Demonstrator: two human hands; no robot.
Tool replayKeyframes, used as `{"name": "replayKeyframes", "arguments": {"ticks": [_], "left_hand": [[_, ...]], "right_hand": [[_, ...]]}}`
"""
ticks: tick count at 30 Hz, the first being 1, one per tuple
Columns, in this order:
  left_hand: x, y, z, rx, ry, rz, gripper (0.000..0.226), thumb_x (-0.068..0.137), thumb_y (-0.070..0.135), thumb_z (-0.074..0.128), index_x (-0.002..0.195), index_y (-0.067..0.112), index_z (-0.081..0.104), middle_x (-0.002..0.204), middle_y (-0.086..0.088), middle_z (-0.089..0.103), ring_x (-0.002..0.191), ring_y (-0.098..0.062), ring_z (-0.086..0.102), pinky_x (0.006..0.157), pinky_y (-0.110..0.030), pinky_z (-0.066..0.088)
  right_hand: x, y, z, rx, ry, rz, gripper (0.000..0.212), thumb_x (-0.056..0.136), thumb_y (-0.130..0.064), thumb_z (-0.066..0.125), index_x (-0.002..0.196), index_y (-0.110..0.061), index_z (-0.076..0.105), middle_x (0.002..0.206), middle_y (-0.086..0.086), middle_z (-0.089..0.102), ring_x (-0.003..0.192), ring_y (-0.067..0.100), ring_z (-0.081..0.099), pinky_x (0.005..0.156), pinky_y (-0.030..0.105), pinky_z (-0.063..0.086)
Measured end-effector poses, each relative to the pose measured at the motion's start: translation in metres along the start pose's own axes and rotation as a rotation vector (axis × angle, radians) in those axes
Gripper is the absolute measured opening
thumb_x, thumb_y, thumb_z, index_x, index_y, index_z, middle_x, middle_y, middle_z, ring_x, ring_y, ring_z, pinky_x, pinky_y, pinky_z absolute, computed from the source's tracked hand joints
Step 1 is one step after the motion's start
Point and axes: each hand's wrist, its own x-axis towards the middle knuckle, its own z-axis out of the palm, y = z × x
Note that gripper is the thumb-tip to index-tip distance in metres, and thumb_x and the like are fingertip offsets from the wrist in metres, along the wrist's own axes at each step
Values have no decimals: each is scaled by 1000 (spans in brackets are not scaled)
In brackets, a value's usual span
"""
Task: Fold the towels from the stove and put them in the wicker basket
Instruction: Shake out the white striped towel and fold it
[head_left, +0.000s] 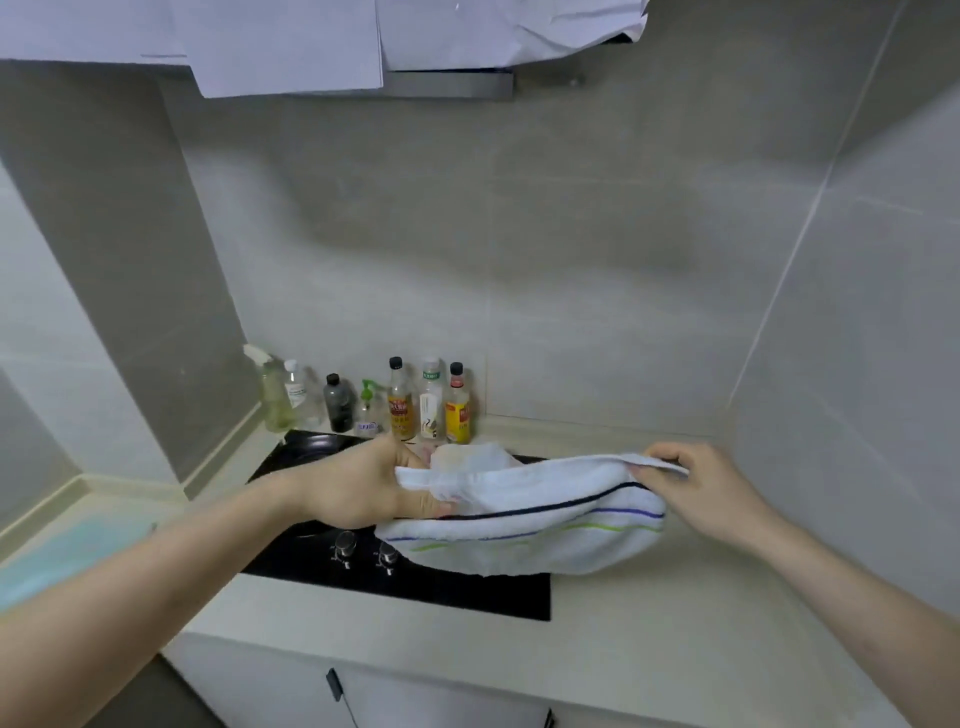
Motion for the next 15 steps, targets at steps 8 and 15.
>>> {"name": "replayKeyframes", "arguments": {"ticks": [8,15], "left_hand": [[-29,-38,87,-57,-288,-134,44,96,46,69,54,35,65,53,14,50,52,-3,46,60,-17,35],[-40,-78,135,-71,-537,-305,58,77,76,71,95,21,78,74,4,56,69,-10,54,68,-24,49]], "right_hand": [[-77,52,62,-75,-520,229,49,92,-36,67,60,-20,35,62,-6,31,60,9,31,60,32,23],[-124,65,94,-31,-775,506,47,87,-42,68,50,-28,44,60,-7,38,56,16,46,56,26,42]]}}
